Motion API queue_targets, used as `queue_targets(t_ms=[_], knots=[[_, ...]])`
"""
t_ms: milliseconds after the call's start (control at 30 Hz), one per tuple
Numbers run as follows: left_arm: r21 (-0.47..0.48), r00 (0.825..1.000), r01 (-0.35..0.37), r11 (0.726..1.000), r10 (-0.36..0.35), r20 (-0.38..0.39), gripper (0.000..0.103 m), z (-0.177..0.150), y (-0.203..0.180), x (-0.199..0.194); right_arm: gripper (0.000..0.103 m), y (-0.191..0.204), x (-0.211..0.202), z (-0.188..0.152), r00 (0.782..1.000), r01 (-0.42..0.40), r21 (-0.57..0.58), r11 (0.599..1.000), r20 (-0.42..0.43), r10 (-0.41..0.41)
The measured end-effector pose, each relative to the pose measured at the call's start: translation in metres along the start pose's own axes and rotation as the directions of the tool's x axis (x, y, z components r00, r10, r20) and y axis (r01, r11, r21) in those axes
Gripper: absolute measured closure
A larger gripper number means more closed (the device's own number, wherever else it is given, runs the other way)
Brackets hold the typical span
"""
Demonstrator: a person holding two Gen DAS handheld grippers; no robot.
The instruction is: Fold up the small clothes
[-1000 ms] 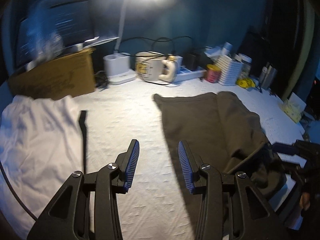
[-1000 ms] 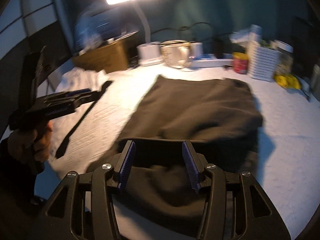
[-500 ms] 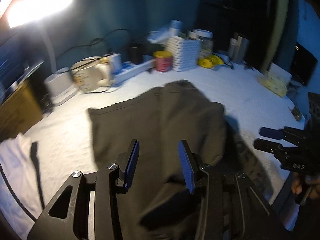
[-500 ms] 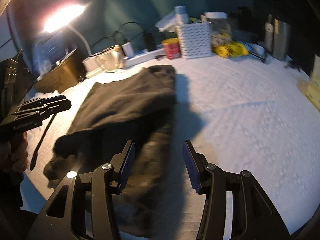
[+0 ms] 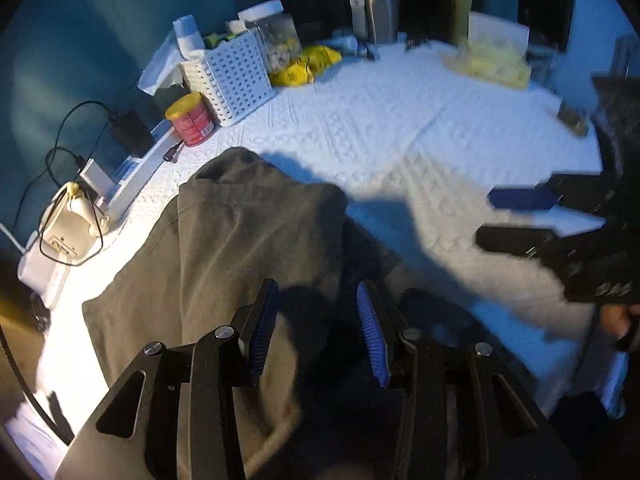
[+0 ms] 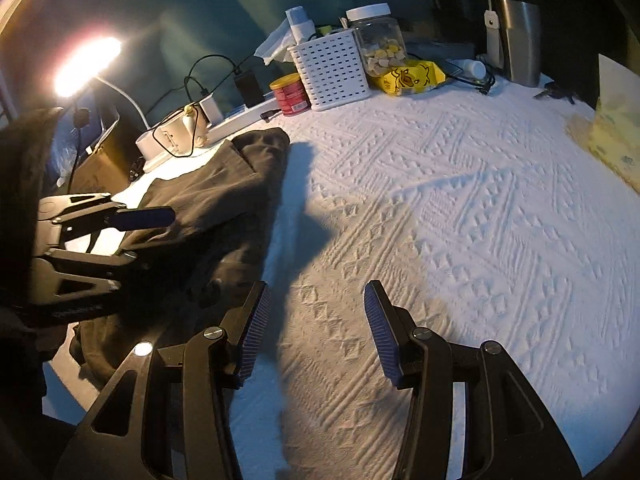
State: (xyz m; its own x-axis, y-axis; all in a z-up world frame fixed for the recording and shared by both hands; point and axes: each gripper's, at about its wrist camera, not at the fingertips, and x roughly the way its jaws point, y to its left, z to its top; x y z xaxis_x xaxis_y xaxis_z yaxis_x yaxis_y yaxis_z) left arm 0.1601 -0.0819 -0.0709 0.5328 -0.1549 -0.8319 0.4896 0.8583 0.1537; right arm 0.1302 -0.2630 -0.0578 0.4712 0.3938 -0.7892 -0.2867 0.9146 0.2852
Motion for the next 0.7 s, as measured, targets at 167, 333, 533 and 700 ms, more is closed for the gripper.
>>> queue_targets(t_ms=[167, 333, 533, 700], knots=[[-0.001, 1.0, -0.005, 1.0, 0.005, 0.023, 0.096, -0.005, 0.019, 0.002, 0.051, 0.002, 0.011, 0.004, 1.0, -0.011, -0.002, 1.0, -0.017, 0.011], [-0.155, 0.988, -0.03, 0.987, 0.053, 0.147, 0.099, -0.011, 0.062, -0.023, 0.051, 0.016, 0.024, 0.01, 0.999, -0.035, -0.024, 0.999, -0.028, 0.034], [-0.358, 0.965, -0.085, 0.93, 0.167, 0.203, 0.099, -0.038, 0.13, -0.041, 0.051, 0.044, 0.039, 0.022, 0.998, -0.051, -0.058, 0.997, -0.029, 0.05], [-0.482, 0.966, -0.033, 0.875, 0.152, 0.21, 0.1, -0.064, 0.179, -0.035, 0.051, 0.074, 0.054, 0.03, 0.997, -0.066, -0.102, 0.993, -0.043, 0.062]])
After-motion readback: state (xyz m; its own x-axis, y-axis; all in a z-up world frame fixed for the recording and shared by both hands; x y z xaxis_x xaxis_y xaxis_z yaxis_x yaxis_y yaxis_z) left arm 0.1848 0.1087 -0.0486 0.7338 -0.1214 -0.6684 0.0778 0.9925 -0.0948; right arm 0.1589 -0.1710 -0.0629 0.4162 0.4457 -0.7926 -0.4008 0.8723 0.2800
